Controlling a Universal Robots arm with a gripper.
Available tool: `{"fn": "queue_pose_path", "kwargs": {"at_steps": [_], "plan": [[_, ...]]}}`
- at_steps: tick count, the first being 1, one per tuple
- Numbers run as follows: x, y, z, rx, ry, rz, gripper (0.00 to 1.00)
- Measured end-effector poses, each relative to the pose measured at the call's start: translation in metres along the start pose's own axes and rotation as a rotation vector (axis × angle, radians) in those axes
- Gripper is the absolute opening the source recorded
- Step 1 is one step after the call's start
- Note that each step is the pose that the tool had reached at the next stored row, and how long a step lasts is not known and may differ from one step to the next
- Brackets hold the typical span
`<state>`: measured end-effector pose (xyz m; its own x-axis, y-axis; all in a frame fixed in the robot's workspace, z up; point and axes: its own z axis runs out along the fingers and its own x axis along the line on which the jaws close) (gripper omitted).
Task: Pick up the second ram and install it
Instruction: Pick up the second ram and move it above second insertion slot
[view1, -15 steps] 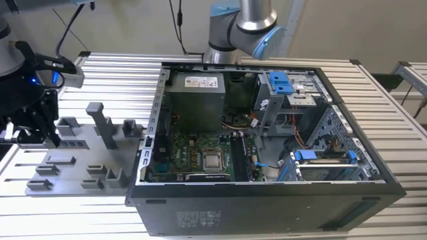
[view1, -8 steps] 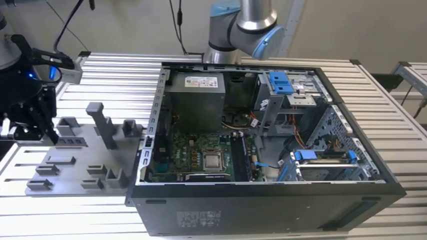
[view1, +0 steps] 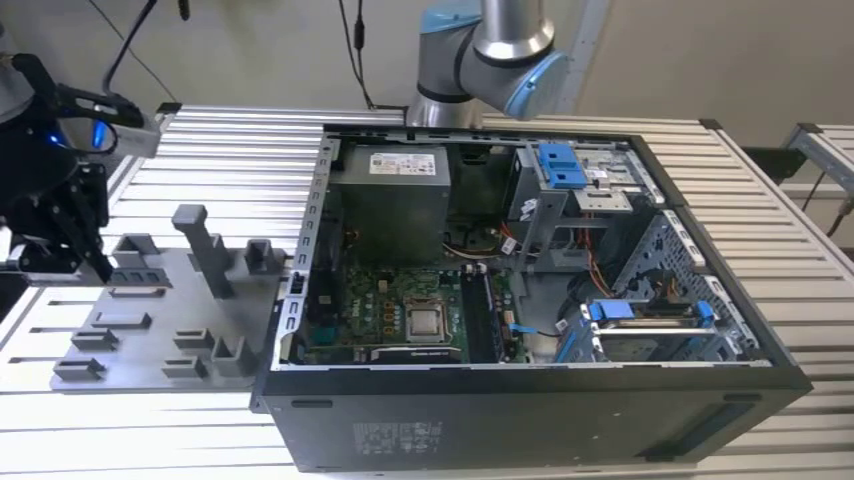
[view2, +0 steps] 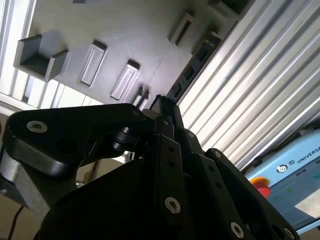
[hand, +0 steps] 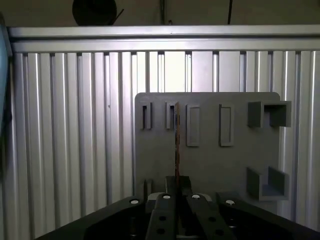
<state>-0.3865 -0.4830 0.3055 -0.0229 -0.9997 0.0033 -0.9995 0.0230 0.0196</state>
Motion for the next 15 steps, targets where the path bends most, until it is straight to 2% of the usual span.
{"fn": "queue_pose_path", "kwargs": {"at_steps": [15], "plan": [[0.0001, 0.0002, -0.0144, 0.0000, -0.0001, 0.006, 0.14]]}}
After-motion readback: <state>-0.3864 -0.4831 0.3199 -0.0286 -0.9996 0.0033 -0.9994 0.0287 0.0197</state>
